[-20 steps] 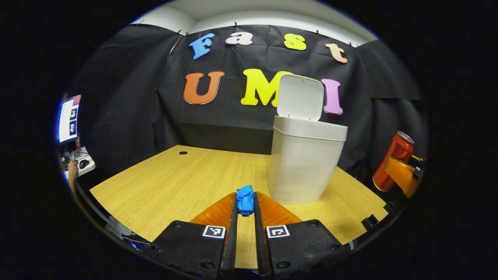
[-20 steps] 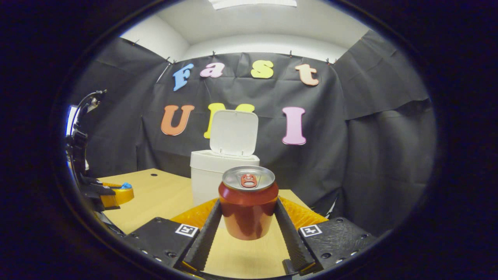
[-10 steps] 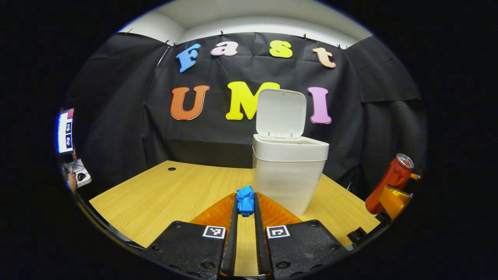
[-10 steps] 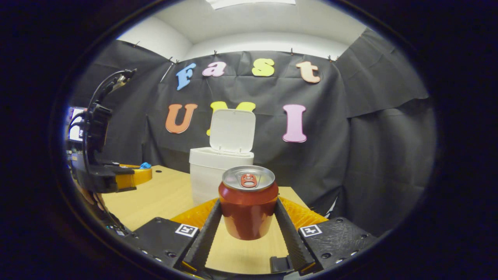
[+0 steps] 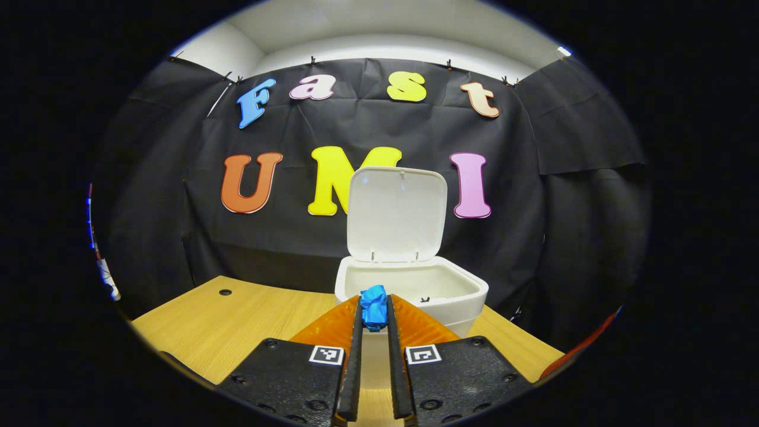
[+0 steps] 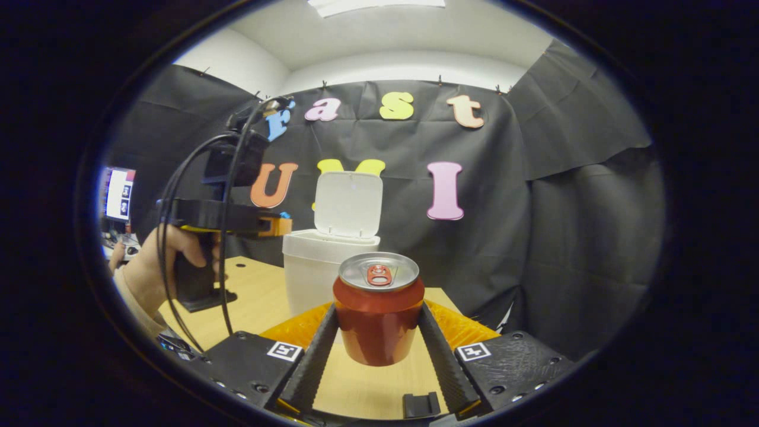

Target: Press the lid of the desktop garbage bin to open it, pick up the crumpled paper on the desktop and throw it into the bin, then pick up the pop can on the desktop and drop it into the bin, and finally close the garbage bin lid.

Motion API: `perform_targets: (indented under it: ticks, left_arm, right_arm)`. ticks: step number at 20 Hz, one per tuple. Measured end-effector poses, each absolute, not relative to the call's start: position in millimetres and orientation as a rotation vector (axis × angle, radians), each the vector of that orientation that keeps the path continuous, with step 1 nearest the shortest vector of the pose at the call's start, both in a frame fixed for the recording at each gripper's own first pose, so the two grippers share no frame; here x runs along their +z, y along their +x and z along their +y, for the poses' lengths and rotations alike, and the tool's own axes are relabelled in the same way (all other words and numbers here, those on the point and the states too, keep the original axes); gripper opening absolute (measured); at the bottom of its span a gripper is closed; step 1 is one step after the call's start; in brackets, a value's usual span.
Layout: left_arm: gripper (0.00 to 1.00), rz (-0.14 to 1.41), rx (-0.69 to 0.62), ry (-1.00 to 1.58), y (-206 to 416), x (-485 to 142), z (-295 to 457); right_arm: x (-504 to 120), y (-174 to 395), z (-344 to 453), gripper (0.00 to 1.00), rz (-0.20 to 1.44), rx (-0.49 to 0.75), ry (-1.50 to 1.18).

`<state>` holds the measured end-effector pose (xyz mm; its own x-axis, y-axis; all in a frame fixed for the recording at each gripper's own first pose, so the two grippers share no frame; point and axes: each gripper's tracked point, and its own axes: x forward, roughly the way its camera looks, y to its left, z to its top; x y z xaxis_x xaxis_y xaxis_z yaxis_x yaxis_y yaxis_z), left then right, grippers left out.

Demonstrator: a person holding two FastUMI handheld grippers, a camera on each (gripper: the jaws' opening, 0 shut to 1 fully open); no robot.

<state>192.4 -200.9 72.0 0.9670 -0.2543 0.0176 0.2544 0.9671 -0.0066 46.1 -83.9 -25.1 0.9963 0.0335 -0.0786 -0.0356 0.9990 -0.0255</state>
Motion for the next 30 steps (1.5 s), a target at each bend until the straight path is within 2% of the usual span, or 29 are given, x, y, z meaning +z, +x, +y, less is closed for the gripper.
perform_targets:
  ticks: [8, 10, 11, 12, 13, 15, 16, 17, 23, 27, 30]
  left_arm:
    - [0.24, 0.010, -0.318, 0.006, 258, 74, -239]
    - [0.25, 0.006, -0.337, 0.047, 262, 72, -251]
    - [0.29, 0.007, -0.348, 0.052, 263, 71, -255]
    - [0.34, 0.016, -0.362, 0.047, 266, 69, -261]
    - [0.48, 0.030, -0.361, 0.048, 266, 64, -264]
    - [0.89, 0.036, -0.341, 0.056, 264, 63, -261]
    - [0.99, 0.035, -0.334, 0.050, 261, 64, -258]
    - [0.96, 0.026, -0.325, 0.033, 258, 66, -252]
    - [0.96, -0.096, -0.260, 0.083, 207, 89, -191]
    - [0.98, -0.138, -0.166, 0.089, 149, 76, -123]
    - [0.98, -0.147, -0.153, 0.067, 106, 57, -89]
  right_arm:
    - [-26, 50, -96, 0.80, 0.083, 0.021, -0.003]
    - [-25, 52, -101, 0.80, 0.085, 0.010, 0.001]
    - [-26, 53, -103, 0.80, 0.085, 0.004, 0.003]
    - [-25, 54, -105, 0.79, 0.085, -0.001, 0.006]
    - [-25, 54, -106, 0.80, 0.084, -0.005, 0.008]
    - [-27, 55, -103, 0.79, 0.085, -0.004, 0.006]
    - [-27, 55, -100, 0.79, 0.087, -0.003, 0.000]
    - [-27, 55, -96, 0.80, 0.087, 0.001, -0.009]
    - [-31, 55, -77, 0.80, 0.088, 0.019, 0.008]
    - [-28, 52, -70, 0.79, 0.067, 0.027, 0.036]
    - [-25, 52, -71, 0.80, 0.053, -0.008, 0.024]
